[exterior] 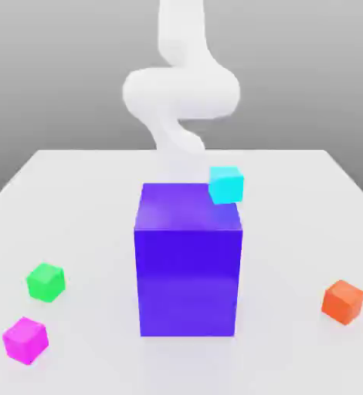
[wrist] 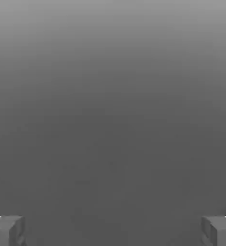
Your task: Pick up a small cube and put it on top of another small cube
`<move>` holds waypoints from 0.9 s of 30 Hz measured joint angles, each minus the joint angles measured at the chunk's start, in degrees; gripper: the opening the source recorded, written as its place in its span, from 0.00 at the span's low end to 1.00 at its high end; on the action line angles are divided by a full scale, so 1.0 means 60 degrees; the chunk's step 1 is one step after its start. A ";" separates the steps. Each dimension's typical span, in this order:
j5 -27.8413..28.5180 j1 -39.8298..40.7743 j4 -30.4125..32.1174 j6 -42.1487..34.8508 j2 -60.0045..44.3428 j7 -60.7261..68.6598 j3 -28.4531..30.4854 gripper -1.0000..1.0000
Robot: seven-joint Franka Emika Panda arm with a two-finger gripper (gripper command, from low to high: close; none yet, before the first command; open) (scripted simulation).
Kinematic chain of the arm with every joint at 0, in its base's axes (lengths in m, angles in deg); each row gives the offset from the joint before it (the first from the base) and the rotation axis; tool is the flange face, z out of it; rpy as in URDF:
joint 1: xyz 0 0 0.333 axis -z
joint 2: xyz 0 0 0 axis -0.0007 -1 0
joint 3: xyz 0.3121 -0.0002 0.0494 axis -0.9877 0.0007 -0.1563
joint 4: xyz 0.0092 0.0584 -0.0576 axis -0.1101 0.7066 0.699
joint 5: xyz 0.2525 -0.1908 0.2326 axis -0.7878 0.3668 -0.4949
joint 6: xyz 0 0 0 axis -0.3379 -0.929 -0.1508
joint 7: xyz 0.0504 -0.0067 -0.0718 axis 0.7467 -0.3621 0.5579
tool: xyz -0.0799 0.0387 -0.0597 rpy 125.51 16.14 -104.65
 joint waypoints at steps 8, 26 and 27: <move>0.0740 0.0982 0.0396 0.1081 -0.2829 -0.0167 0.0503 0.50; -0.1022 0.3262 0.1286 0.3563 -0.9066 0.1887 0.1454 0.50; -0.1202 0.3399 0.1266 0.3770 -0.9412 0.2037 0.1363 0.50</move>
